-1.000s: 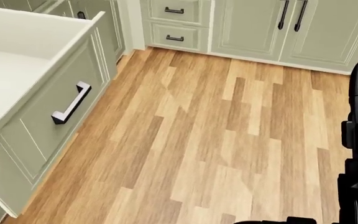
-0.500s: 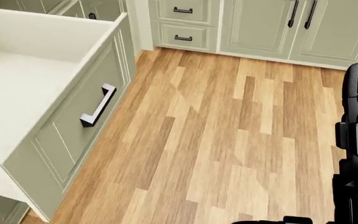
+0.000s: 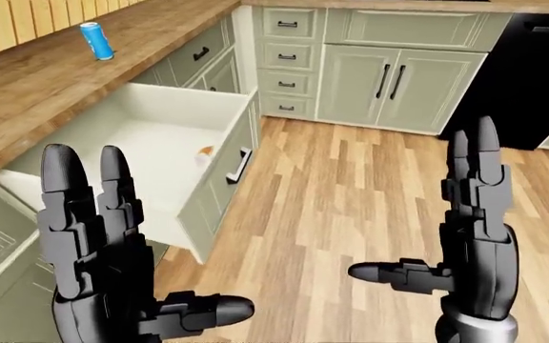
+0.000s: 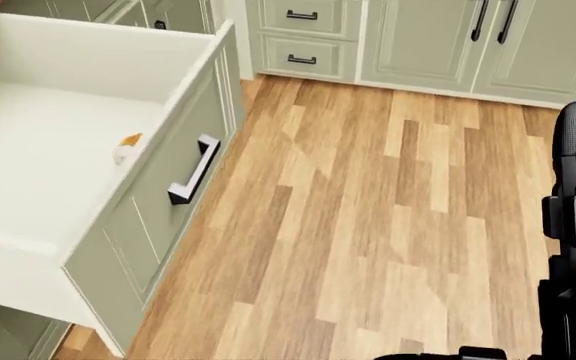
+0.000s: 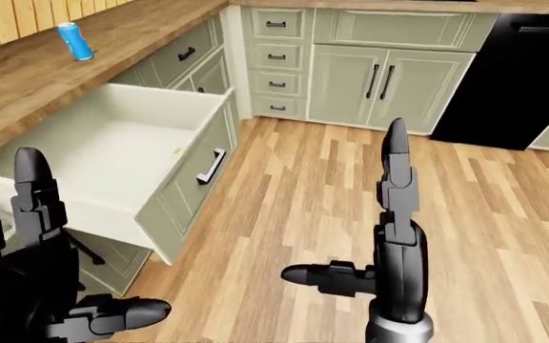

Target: Close the right drawer.

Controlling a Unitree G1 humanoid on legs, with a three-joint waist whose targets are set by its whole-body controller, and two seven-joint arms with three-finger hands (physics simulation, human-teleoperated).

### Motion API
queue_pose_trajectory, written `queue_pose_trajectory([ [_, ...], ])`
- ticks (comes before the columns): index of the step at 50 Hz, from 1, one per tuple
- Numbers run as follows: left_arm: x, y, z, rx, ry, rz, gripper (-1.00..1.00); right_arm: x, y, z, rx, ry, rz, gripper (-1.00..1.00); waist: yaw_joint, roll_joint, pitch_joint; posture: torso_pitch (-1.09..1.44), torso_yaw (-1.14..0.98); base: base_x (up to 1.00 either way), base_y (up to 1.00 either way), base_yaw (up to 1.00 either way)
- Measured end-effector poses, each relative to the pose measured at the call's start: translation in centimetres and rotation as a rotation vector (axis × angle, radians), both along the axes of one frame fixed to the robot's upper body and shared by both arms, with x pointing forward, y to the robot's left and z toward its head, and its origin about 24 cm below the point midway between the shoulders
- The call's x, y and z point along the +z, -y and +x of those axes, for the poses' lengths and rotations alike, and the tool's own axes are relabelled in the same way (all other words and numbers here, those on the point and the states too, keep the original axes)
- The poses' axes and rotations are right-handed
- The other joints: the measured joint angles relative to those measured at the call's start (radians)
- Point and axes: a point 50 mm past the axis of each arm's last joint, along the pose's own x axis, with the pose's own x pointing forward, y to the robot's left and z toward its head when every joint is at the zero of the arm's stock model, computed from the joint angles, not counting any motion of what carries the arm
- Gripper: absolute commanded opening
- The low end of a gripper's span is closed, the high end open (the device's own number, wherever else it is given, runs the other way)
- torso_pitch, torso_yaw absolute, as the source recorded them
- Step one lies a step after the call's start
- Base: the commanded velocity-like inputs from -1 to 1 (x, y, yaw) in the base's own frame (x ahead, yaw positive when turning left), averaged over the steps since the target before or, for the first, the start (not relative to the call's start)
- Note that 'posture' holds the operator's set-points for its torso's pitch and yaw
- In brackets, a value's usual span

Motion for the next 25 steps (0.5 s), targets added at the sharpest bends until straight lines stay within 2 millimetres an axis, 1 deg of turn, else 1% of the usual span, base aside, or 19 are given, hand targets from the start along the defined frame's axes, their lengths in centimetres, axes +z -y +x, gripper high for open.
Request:
queue_pose_trajectory([
  [1, 0.01, -0.05, -0.02, 0.002, 0.0, 0.0, 1.0, 0.06, -0.04, -0.01, 0.003, 0.003, -0.001, 1.0, 0.004, 0.025, -0.008, 0.0, 0.0, 0.0, 0.21, 0.0],
  [2, -0.14, -0.23, 0.11, 0.009, -0.008, 0.004, 1.0, -0.05, -0.22, 0.1, 0.011, -0.002, 0.007, 1.0, 0.014, 0.016, -0.008, 0.0, 0.0, 0.0, 0.21, 0.0],
  [3, -0.39, -0.38, 0.21, 0.016, -0.023, 0.002, 1.0, -0.26, -0.34, 0.21, 0.017, -0.013, 0.008, 1.0, 0.02, 0.011, -0.004, 0.0, 0.0, 0.0, 0.22, 0.0],
  [5, -0.67, -0.48, 0.23, 0.022, -0.041, -0.005, 1.0, -0.56, -0.31, 0.32, 0.019, -0.032, 0.004, 1.0, 0.025, 0.002, -0.005, 0.0, 0.0, 0.0, 0.22, 0.0],
  [7, -0.56, -0.41, 0.21, 0.017, -0.036, -0.008, 1.0, -0.54, -0.16, 0.3, 0.011, -0.033, 0.002, 1.0, 0.021, -0.02, -0.007, 0.0, 0.0, 0.0, 0.21, 0.0],
  [13, -0.41, -0.38, 0.14, 0.015, -0.018, -0.004, 1.0, -0.04, -0.27, 0.04, 0.016, 0.002, 0.001, 1.0, 0.016, -0.081, -0.001, 0.0, 0.0, 0.0, 0.22, 0.0],
  [15, -0.38, -0.39, 0.11, 0.014, -0.014, -0.004, 1.0, -0.07, -0.24, 0.04, 0.015, 0.002, 0.001, 1.0, 0.013, -0.113, -0.006, 0.0, 0.0, 0.0, 0.22, 0.0],
  [16, -0.48, -0.23, 0.2, 0.008, -0.017, -0.009, 1.0, -0.2, -0.06, 0.1, 0.007, -0.005, -0.003, 1.0, 0.003, -0.101, -0.006, 0.0, 0.0, 0.0, 0.23, 0.0],
  [17, -0.67, -0.13, 0.29, 0.002, -0.026, -0.01, 1.0, -0.42, 0.07, 0.21, 0.0, -0.019, -0.002, 1.0, -0.003, -0.096, -0.003, 0.0, 0.0, 0.0, 0.21, 0.0],
  [19, -0.96, -0.07, 0.41, -0.002, -0.045, -0.005, 1.0, -0.86, 0.24, 0.34, -0.009, -0.041, 0.002, 1.0, -0.004, -0.1, -0.009, 0.0, 0.0, 0.0, 0.21, 0.0],
  [20, -0.97, -0.1, 0.41, -0.001, -0.045, -0.003, 1.0, -0.92, 0.25, 0.38, -0.01, -0.044, 0.003, 1.0, -0.003, -0.096, -0.012, 0.0, 0.0, 0.0, 0.22, 0.0],
  [22, -0.78, -0.16, 0.33, 0.002, -0.032, -0.002, 1.0, -0.77, 0.19, 0.35, -0.007, -0.034, 0.003, 1.0, 0.001, -0.076, -0.008, 0.0, 0.0, 0.0, 0.21, 0.0],
  [25, -0.45, -0.09, 0.14, 0.0, -0.01, -0.002, 1.0, -0.48, 0.12, 0.24, -0.004, -0.017, 0.002, 1.0, 0.001, -0.035, 0.004, 0.0, 0.0, 0.0, 0.22, 0.0],
])
